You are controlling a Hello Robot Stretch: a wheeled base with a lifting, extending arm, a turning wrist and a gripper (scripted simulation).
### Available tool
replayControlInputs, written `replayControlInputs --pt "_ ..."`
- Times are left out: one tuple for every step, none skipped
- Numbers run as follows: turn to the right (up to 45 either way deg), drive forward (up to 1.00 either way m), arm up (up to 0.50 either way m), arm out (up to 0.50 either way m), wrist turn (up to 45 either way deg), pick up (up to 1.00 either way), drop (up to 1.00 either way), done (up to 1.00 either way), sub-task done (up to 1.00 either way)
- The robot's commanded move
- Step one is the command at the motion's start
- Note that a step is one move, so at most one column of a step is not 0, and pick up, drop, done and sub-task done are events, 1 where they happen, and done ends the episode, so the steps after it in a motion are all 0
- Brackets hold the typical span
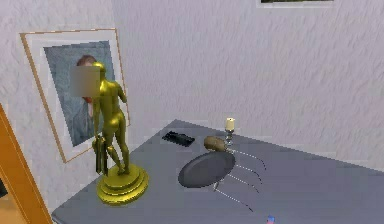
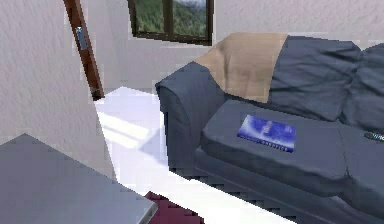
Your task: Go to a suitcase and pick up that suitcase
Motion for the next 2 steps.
replayControlInputs --pt "0.0 0.00 0.00 0.00 45.0 0.00 0.00 0.00 0.00" --pt "0.0 0.00 0.00 0.00 24.0 0.00 0.00 0.00 0.00"
